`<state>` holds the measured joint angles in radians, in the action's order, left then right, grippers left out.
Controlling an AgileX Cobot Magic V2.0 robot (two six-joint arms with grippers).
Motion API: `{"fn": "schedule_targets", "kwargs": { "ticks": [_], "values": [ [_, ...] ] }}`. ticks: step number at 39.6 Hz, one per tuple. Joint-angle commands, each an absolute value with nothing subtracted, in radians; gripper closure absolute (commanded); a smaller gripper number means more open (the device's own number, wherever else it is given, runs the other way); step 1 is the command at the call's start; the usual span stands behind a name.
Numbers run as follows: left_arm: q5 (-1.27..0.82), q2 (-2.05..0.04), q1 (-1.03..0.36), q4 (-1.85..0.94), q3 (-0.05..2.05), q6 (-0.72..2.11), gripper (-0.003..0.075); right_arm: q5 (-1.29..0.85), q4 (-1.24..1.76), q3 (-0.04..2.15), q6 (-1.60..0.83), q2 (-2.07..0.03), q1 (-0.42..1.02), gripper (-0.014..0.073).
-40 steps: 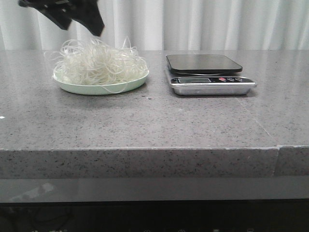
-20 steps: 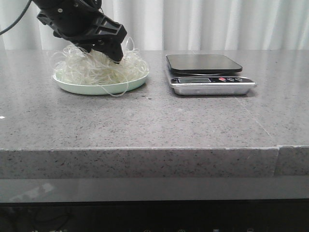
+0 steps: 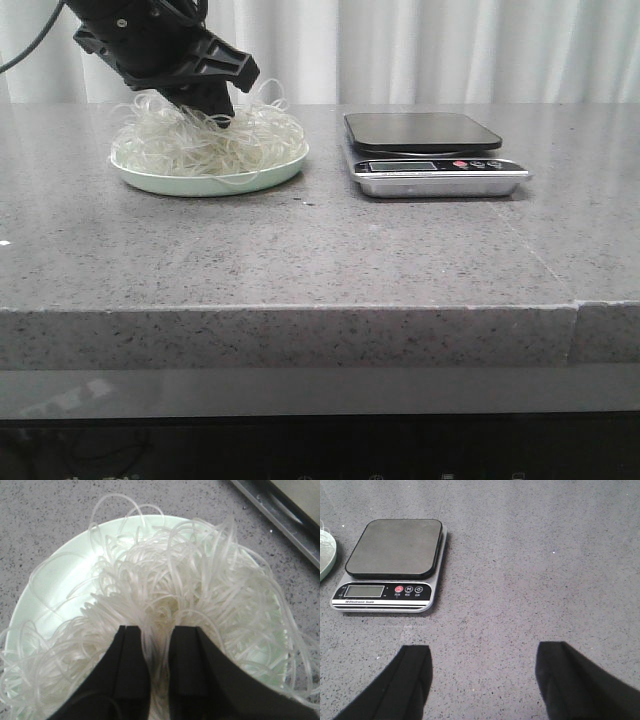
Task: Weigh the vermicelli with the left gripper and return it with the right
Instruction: 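Lift the vermicelli with the left gripper and carry it toward the scale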
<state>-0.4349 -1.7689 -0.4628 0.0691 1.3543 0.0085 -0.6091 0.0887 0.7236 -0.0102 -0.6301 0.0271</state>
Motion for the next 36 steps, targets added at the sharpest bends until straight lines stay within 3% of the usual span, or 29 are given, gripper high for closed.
{"fn": "schedule_targets", "kwargs": {
  "ticks": [1,10,23,36],
  "values": [
    [-0.431,-1.709,-0.47,0.067,1.385,0.007,0.0565,-0.544,0.082,0.75,-0.018,-0.638,0.022,0.0034],
    [-0.449,-1.64,-0.47,0.067,1.423,0.007,0.0565,-0.544,0.082,0.75,-0.018,-0.638,0.022,0.0034],
    [-0.517,-1.608,-0.48,-0.005,1.635,0.007,0.0565,-0.544,0.082,0.75,-0.018,-0.638,0.022,0.0034],
    [-0.506,-1.69,-0.614,0.04,1.864,0.007,0.0565,-0.544,0.082,0.75,-0.018,-0.638,0.022,0.0034]
  ]
}}
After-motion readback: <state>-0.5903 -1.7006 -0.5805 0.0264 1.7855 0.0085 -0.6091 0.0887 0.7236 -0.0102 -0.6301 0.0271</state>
